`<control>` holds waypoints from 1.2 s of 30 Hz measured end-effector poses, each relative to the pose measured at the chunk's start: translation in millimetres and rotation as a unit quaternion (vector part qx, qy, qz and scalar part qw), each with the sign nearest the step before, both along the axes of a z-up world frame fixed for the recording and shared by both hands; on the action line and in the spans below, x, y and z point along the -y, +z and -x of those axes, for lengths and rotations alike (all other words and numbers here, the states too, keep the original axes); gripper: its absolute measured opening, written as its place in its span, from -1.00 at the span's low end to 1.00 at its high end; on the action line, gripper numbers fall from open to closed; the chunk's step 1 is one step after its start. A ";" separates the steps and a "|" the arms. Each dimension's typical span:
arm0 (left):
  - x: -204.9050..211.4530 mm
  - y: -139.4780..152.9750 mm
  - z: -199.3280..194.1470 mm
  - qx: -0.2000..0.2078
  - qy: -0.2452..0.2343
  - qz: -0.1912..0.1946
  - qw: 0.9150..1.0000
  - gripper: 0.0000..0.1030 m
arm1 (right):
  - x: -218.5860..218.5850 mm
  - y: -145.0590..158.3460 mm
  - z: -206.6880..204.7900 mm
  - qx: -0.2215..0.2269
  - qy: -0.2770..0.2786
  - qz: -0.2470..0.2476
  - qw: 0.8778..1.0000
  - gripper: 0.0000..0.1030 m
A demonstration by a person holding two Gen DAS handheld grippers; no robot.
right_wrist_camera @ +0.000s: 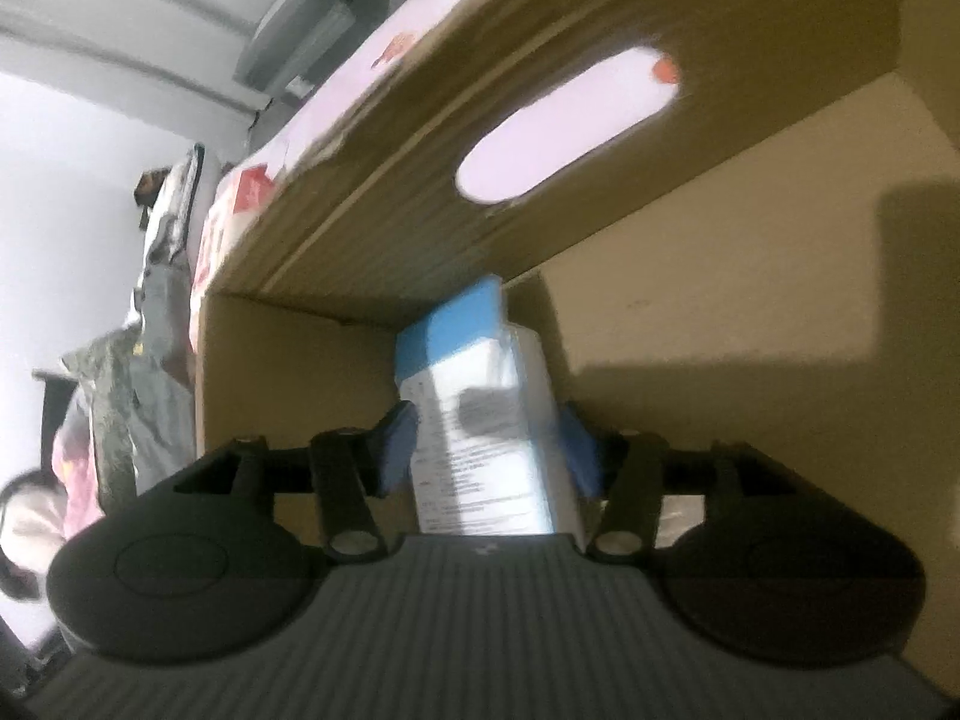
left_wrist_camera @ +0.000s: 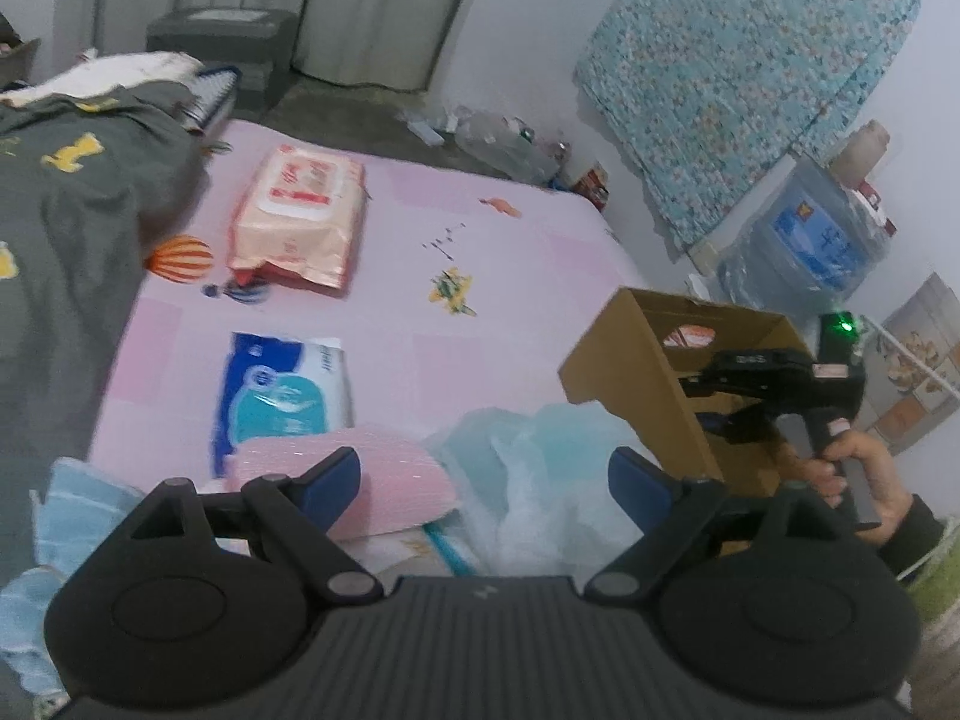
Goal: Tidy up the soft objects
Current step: 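Open the right gripper to release the box and withdraw, then lower the right gripper onto the pink mesh sponge and grasp it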
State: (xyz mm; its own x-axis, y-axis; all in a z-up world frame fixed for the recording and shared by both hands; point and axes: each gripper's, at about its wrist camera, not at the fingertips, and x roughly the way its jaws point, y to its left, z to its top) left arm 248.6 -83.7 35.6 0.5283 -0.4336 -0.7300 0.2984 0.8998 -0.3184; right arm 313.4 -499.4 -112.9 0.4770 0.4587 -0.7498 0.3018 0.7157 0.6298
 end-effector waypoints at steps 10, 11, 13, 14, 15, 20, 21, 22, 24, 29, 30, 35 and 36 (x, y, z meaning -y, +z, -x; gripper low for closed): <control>-61.7 30.0 25.4 0.064 0.069 -0.004 0.996 0.79 | 15.7 67.0 37.7 0.065 -0.042 0.004 0.997 0.32; -68.7 31.4 28.1 0.068 0.076 -0.004 0.995 0.79 | 11.5 77.5 41.5 0.074 -0.041 0.007 0.996 0.32; -76.9 32.0 31.4 0.070 0.082 -0.005 0.994 0.79 | 10.6 101.1 52.3 0.094 -0.034 0.014 0.995 0.32; -80.4 31.3 33.5 0.069 0.084 -0.006 0.994 0.79 | 2.8 112.1 55.1 0.105 -0.025 0.015 0.994 0.32; -82.4 30.3 35.0 0.068 0.084 -0.006 0.994 0.79 | -4.1 122.4 55.4 0.115 -0.015 0.011 0.993 0.33; -86.6 19.5 32.7 0.048 0.085 0.008 0.995 0.75 | -69.8 153.1 51.9 0.128 0.057 -0.020 0.990 0.34; -87.0 16.9 30.2 0.042 0.085 0.012 0.995 0.71 | -86.1 153.7 47.7 0.124 0.073 -0.020 0.989 0.34; -87.9 13.0 28.2 0.035 0.086 0.018 0.995 0.69 | -102.3 153.9 43.3 0.119 0.088 -0.016 0.989 0.34; -88.2 4.5 23.0 0.015 0.082 0.033 0.996 0.55 | -133.1 150.1 32.0 0.107 0.113 -0.010 0.988 0.30; -79.5 -14.9 21.3 -0.011 0.053 0.044 0.998 0.20 | -192.9 123.9 -1.6 0.059 0.144 -0.006 0.988 0.10; -76.4 -17.3 22.1 -0.012 0.045 0.043 0.998 0.11 | -202.6 120.0 -8.5 0.054 0.147 -0.004 0.988 0.06; -62.6 -30.6 18.5 -0.022 0.012 0.056 0.998 -0.19 | -242.8 85.5 -61.3 0.027 0.167 0.008 0.986 -0.02; -60.4 -33.6 16.3 -0.024 0.009 0.061 0.998 -0.24 | -246.6 78.2 -69.9 0.017 0.169 0.006 0.985 -0.02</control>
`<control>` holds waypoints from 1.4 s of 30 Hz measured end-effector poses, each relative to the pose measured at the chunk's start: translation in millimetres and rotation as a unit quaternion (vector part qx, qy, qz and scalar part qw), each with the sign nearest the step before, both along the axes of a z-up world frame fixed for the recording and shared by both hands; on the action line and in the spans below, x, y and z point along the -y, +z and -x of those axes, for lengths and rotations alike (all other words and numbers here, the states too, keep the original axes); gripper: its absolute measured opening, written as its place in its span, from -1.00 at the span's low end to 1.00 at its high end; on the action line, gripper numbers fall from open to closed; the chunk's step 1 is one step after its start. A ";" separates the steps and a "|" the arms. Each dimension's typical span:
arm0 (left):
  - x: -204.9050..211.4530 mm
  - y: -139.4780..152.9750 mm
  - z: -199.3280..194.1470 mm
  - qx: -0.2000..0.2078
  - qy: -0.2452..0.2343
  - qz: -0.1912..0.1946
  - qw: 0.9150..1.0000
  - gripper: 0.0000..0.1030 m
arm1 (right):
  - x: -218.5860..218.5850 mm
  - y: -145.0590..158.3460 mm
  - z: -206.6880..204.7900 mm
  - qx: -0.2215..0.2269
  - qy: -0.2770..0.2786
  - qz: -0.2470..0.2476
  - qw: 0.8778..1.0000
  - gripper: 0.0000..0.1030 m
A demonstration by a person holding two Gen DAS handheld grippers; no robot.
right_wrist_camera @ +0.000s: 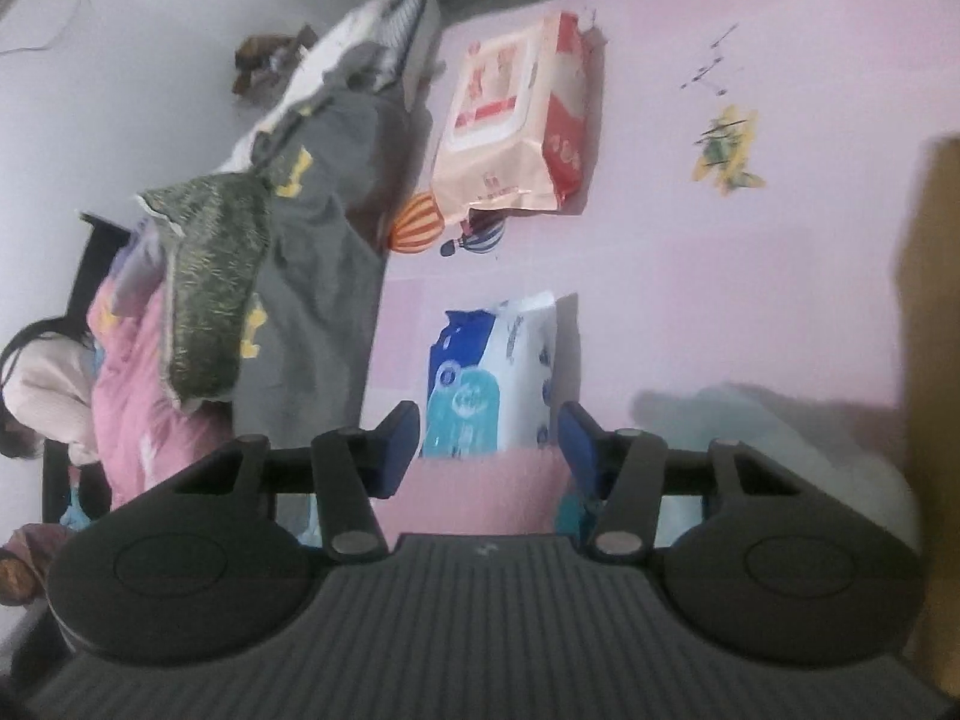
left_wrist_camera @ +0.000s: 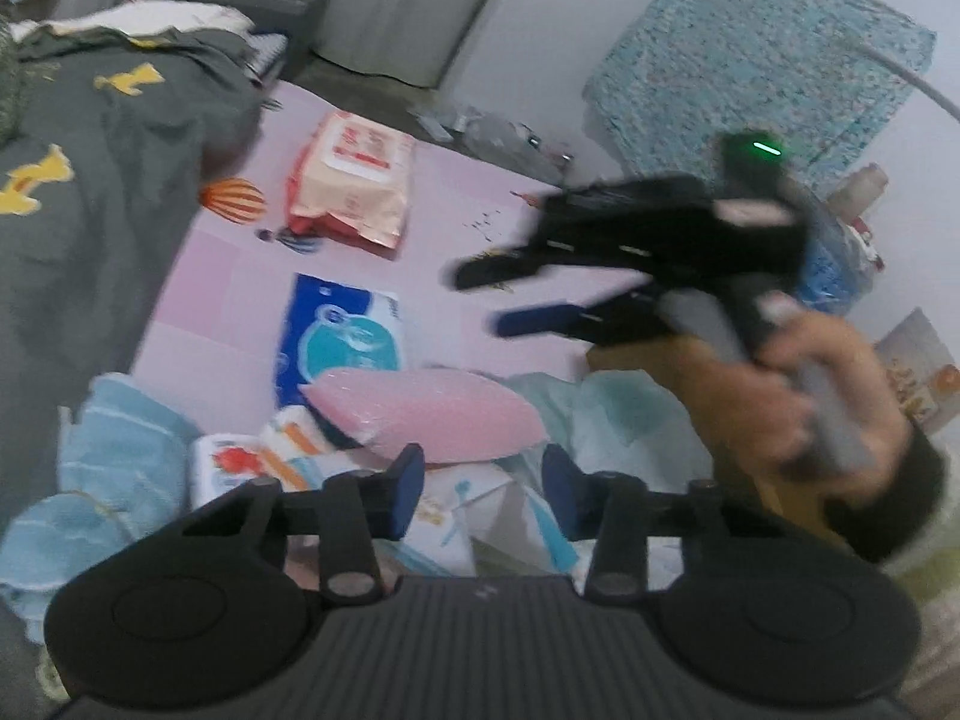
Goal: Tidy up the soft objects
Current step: 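Lower the right gripper onto the pink mesh sponge and grasp it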
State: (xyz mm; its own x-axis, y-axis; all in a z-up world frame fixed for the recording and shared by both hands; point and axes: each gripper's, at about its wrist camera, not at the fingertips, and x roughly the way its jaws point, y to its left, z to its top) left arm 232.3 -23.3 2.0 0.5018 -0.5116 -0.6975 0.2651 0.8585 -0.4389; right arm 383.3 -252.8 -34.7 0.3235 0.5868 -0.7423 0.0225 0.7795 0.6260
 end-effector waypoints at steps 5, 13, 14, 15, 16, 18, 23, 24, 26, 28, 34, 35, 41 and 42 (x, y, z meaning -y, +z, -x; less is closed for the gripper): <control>6.5 -15.7 -11.4 -0.020 -0.007 0.011 1.000 -0.32 | -27.7 -38.5 -39.3 -0.039 0.026 0.019 0.999 -0.02; -1.2 -25.4 -15.0 -0.033 -0.004 0.026 0.999 -0.29 | -35.6 -54.2 -25.4 -0.078 0.073 0.007 0.994 -0.02; -2.9 -25.0 -15.4 -0.034 -0.002 0.029 0.999 -0.27 | -34.1 -50.0 -20.2 -0.075 0.075 0.005 0.994 -0.01; -5.1 -25.1 -15.1 -0.036 0.001 0.033 0.999 -0.25 | -32.3 -45.8 -15.5 -0.070 0.077 0.004 0.995 0.00; -7.4 -25.1 -14.2 -0.037 0.004 0.038 0.999 -0.21 | -30.7 -42.1 -11.4 -0.067 0.079 0.001 0.995 0.00; -11.8 -24.6 -13.4 -0.037 0.009 0.047 0.998 -0.10 | -28.2 -35.3 -2.7 -0.062 0.083 -0.005 0.995 0.00; -20.3 -20.8 -12.3 -0.037 0.019 0.059 0.997 0.14 | -23.5 -19.6 16.6 -0.046 0.091 -0.011 0.995 -0.02; -23.2 -20.3 -12.0 -0.036 0.022 0.061 0.997 0.20 | -23.2 -16.4 20.5 -0.043 0.093 -0.013 0.995 -0.04; -28.4 -20.6 -12.6 -0.038 0.028 0.066 0.997 0.23 | -23.0 -12.2 26.2 -0.037 0.095 -0.018 0.995 -0.07; -34.4 -22.1 -14.9 -0.043 0.039 0.069 0.996 0.23 | -26.0 -9.5 31.2 -0.032 0.102 -0.022 0.994 -0.11; -46.2 -26.0 -18.3 -0.042 0.056 0.061 0.996 0.17 | -30.5 -7.2 38.4 -0.017 0.110 -0.040 0.993 -0.36; -46.7 -27.2 -19.2 -0.043 0.057 0.057 0.996 0.11 | -30.7 -8.2 39.0 -0.017 0.111 -0.045 0.993 -0.37; -42.1 -24.3 -16.7 -0.029 0.055 0.036 0.997 0.03 | -31.9 -15.8 41.2 -0.020 0.101 -0.059 0.993 -0.40; -40.9 -19.5 -13.5 -0.018 0.053 0.030 0.998 0.02 | -31.3 -14.6 42.4 -0.019 0.100 -0.063 0.993 -0.41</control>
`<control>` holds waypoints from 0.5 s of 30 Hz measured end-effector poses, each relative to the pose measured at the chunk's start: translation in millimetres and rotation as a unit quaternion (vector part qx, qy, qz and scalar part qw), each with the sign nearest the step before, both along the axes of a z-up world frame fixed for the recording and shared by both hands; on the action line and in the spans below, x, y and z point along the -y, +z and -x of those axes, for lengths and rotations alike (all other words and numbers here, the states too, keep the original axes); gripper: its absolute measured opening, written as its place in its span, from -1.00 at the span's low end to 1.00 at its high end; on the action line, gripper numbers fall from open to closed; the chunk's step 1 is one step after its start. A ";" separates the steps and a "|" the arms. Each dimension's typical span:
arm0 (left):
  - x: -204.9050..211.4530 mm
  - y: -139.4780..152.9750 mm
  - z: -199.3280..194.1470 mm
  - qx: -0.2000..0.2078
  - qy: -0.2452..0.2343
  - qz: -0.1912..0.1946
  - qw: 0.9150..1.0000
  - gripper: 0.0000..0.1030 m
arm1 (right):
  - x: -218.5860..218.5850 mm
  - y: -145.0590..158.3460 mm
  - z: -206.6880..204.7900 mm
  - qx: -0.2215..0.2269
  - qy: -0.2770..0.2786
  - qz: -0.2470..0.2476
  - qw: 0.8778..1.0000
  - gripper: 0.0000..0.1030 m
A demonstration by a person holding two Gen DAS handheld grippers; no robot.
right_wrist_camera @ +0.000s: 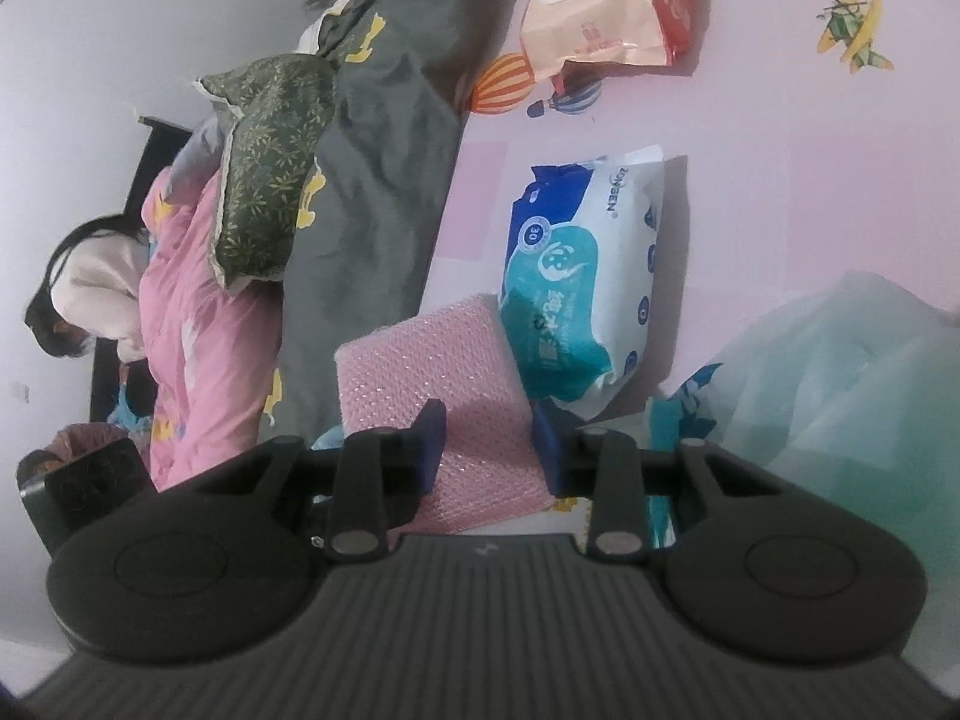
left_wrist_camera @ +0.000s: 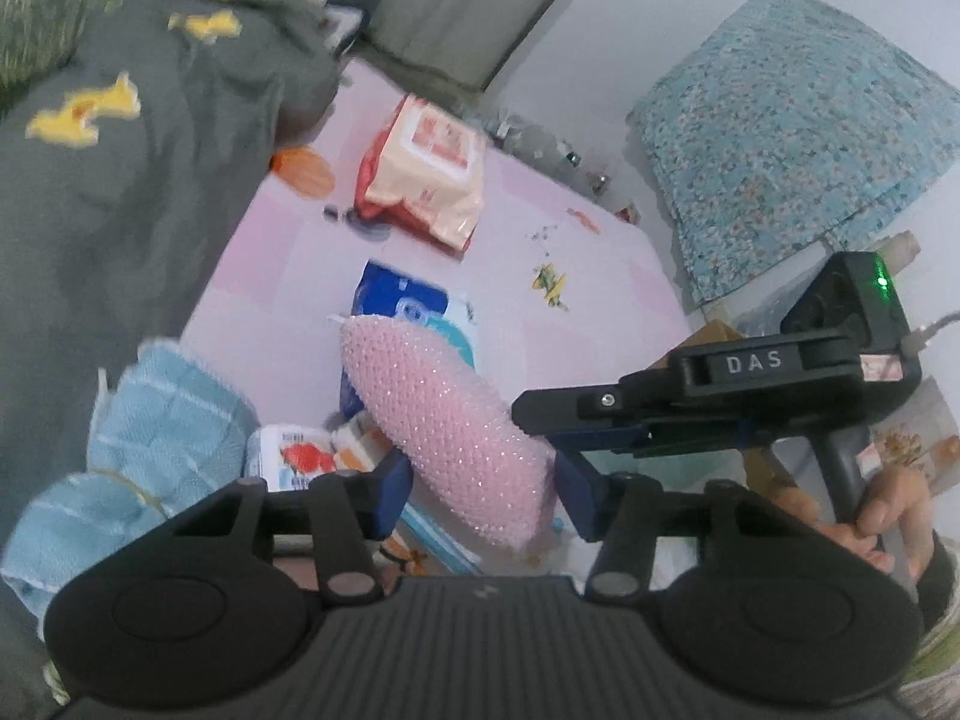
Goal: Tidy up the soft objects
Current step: 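Lower the right gripper onto the pink mesh sponge and grasp it, then carry the pink sponge with the right gripper into the cardboard box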
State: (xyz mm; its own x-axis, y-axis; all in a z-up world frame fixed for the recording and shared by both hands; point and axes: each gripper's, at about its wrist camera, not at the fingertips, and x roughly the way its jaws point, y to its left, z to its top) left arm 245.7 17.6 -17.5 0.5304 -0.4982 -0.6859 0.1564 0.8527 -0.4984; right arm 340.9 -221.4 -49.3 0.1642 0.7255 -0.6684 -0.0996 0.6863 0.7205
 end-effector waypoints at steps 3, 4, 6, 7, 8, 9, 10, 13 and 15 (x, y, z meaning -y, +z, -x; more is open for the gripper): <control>2.7 14.5 7.8 0.023 -0.007 -0.008 1.000 0.01 | 3.0 8.9 5.6 0.009 -0.002 -0.014 1.000 -0.41; 3.3 18.5 10.3 0.028 -0.008 -0.009 1.000 0.01 | 4.6 12.7 7.9 0.014 -0.002 -0.018 1.000 -0.41; 6.9 28.9 16.0 0.040 -0.010 -0.010 0.999 0.01 | 8.5 21.3 13.2 0.023 -0.004 -0.026 0.999 -0.41; 9.5 34.3 19.0 0.047 -0.012 -0.011 0.999 0.00 | 11.6 26.1 16.6 0.028 -0.006 -0.031 0.999 -0.41; 12.9 40.3 21.9 0.054 -0.013 -0.013 0.998 -0.03 | 15.1 30.8 20.4 0.033 -0.009 -0.035 0.999 -0.41; 17.4 47.0 24.7 0.062 -0.017 -0.014 0.998 -0.04 | 19.2 35.3 23.5 0.037 -0.011 -0.040 0.998 -0.42; 22.5 53.9 26.9 0.069 -0.022 -0.014 0.997 -0.04 | 24.7 40.4 27.8 0.042 -0.015 -0.045 0.998 -0.42; 44.4 74.6 29.6 0.092 -0.049 -0.018 0.994 -0.04 | 47.8 56.7 43.5 0.062 -0.031 -0.058 0.996 -0.42; 62.4 85.4 30.5 0.106 -0.073 -0.013 0.992 -0.16 | 68.7 65.9 54.1 0.072 -0.048 -0.068 0.994 -0.44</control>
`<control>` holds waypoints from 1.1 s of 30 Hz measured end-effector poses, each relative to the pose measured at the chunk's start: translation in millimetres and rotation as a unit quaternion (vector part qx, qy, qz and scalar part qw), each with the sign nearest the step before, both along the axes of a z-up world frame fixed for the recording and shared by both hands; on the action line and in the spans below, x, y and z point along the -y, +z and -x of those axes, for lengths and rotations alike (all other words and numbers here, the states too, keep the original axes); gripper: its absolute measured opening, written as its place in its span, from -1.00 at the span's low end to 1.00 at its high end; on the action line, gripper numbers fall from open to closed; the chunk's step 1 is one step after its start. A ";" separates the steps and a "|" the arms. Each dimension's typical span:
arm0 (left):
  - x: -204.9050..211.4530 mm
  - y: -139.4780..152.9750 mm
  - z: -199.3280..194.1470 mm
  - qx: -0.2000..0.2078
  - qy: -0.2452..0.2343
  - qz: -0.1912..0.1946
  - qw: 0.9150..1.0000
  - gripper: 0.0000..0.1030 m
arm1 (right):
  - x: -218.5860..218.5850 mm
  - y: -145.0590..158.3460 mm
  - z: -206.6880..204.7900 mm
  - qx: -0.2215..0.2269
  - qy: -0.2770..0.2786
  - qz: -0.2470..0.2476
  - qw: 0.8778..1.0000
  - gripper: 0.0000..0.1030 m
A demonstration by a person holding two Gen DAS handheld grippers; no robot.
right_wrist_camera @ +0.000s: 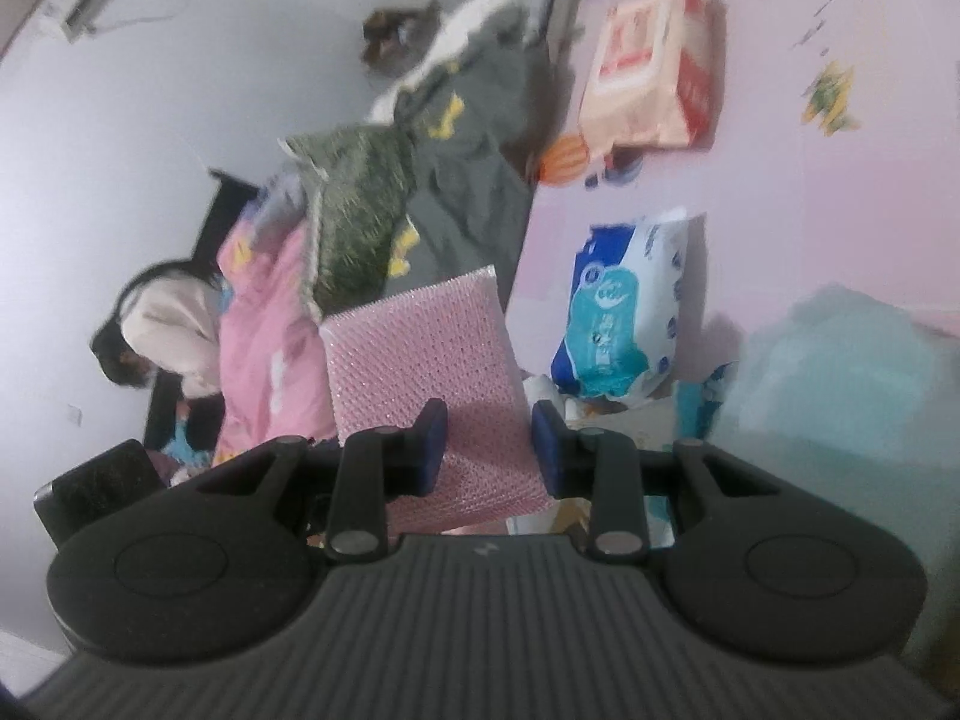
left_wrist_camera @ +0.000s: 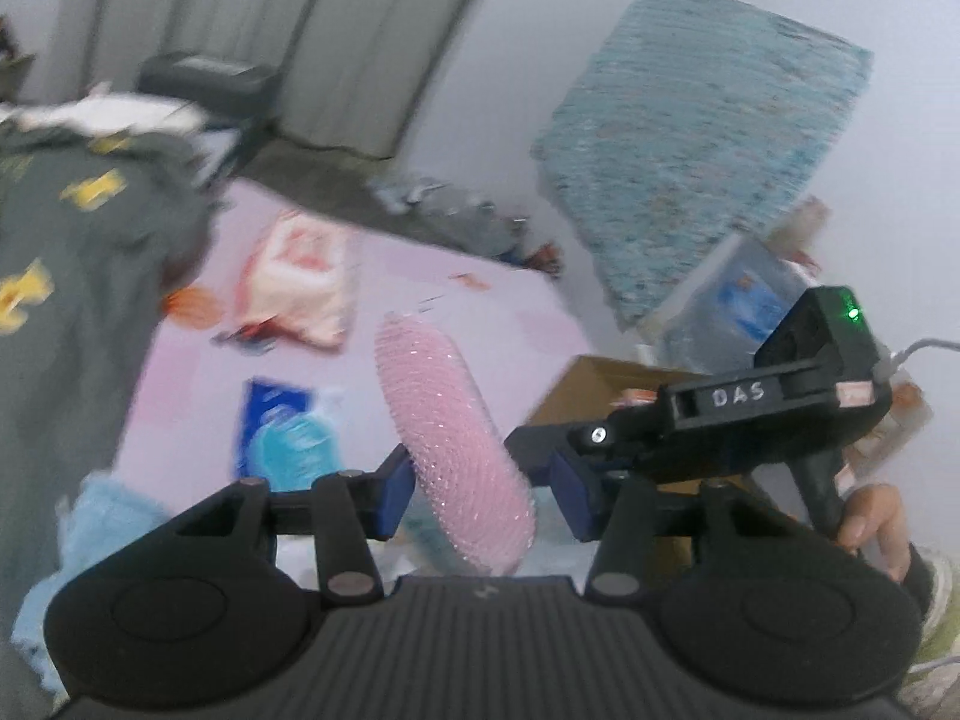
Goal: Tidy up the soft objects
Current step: 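Carry the pink sponge with the right gripper into the cardboard box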
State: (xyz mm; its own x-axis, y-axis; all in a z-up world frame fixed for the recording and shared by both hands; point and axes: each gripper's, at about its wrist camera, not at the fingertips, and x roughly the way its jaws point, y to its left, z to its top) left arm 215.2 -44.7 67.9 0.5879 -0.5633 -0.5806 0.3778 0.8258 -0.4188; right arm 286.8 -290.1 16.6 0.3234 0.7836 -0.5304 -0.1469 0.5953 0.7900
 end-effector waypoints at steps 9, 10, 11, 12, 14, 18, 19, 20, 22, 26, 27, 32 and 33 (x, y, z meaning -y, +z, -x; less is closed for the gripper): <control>112.0 9.2 -13.2 0.002 -0.105 -0.001 0.994 -0.15 | 120.3 14.4 53.3 0.018 -0.106 -0.022 0.994 -0.56; 120.6 6.0 -15.8 -0.006 -0.113 -0.001 0.994 -0.15 | 133.1 11.4 58.1 0.014 -0.118 -0.024 0.993 -0.56; 132.5 2.9 -18.1 -0.012 -0.121 -0.001 0.993 -0.15 | 144.3 9.2 62.6 0.012 -0.128 -0.027 0.991 -0.56; 142.1 1.0 -19.1 -0.015 -0.126 -0.002 0.992 -0.15 | 154.0 6.3 66.8 0.011 -0.137 -0.030 0.990 -0.56; 162.3 0.2 -23.1 -0.015 -0.136 -0.003 0.991 -0.15 | 172.2 3.4 74.5 0.014 -0.153 -0.035 0.988 -0.56; 199.5 1.4 -34.1 -0.013 -0.159 0.004 0.987 -0.10 | 207.2 6.6 84.9 0.026 -0.190 -0.037 0.981 -0.56; 210.9 1.4 -38.3 -0.013 -0.166 0.006 0.986 -0.10 | 214.3 7.7 87.2 0.029 -0.198 -0.034 0.979 -0.56; 224.2 1.7 -42.3 -0.014 -0.172 0.008 0.985 -0.10 | 223.9 9.7 88.9 0.033 -0.208 -0.028 0.977 -0.56; 245.2 -1.6 -50.4 -0.018 -0.180 0.012 0.983 -0.08 | 238.9 12.0 87.8 0.037 -0.226 -0.015 0.973 -0.56; 282.0 -22.6 -65.6 -0.025 -0.182 -0.008 0.983 0.08 | 267.6 8.1 79.2 0.039 -0.252 0.034 0.966 -0.56; 289.9 -30.6 -69.1 -0.028 -0.176 -0.028 0.984 0.12 | 273.2 3.4 73.6 0.039 -0.257 0.055 0.964 -0.56; 295.7 -57.5 -82.0 -0.063 -0.157 -0.073 0.983 0.11 | 290.6 -38.4 49.8 -0.002 -0.275 0.135 0.952 -0.56; 289.3 -56.6 -81.2 -0.063 -0.154 -0.068 0.984 0.11 | 294.4 -47.5 48.1 -0.015 -0.278 0.131 0.952 -0.56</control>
